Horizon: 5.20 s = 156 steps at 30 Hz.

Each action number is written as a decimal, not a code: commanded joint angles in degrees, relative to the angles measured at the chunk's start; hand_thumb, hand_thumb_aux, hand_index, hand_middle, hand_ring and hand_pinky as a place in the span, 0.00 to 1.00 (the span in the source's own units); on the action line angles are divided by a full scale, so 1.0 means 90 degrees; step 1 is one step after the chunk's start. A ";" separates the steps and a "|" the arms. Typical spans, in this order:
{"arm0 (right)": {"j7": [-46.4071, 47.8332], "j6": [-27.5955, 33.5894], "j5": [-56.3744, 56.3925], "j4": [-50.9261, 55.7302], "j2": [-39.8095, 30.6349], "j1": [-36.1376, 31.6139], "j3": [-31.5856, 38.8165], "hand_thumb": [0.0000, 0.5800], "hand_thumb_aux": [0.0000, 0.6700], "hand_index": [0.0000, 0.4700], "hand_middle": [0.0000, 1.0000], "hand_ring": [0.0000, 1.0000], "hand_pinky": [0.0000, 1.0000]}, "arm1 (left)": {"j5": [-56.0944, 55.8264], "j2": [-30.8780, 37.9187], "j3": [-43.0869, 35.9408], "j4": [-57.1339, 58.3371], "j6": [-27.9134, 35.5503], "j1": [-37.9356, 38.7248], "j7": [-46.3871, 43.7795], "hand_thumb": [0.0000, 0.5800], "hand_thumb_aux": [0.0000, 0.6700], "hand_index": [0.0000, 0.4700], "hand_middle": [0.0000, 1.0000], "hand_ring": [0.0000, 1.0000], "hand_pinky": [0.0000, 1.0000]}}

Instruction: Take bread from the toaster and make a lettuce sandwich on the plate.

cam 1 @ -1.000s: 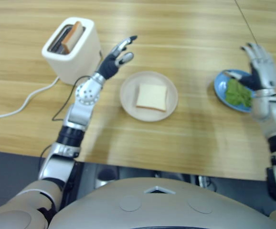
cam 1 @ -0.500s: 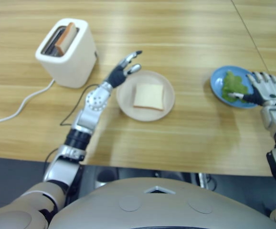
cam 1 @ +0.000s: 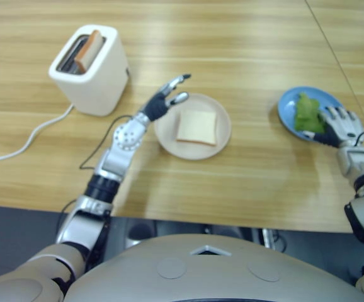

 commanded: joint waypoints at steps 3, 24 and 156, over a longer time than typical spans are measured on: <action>0.0096 0.0002 0.0091 0.0069 0.0060 0.0097 0.0165 1.00 1.00 0.98 0.00 0.00 0.00 | 0.0008 0.0048 0.0016 -0.0151 0.0120 0.0098 -0.0073 0.00 0.00 0.00 0.00 0.00 0.00; -0.1009 -0.0458 0.0647 -0.4604 -0.0960 0.1278 -0.1030 1.00 1.00 0.98 1.00 1.00 1.00 | -0.0215 -0.0053 0.0253 -0.0098 0.0127 0.0034 0.0053 0.00 0.00 0.00 0.00 0.00 0.00; 0.1085 -0.0921 -0.2113 -0.8043 0.1018 0.3122 0.0698 0.13 0.07 0.07 0.00 0.00 0.00 | -0.0288 -0.0141 0.0437 0.1400 -0.0126 -0.0302 0.0187 0.00 0.00 0.00 0.00 0.00 0.00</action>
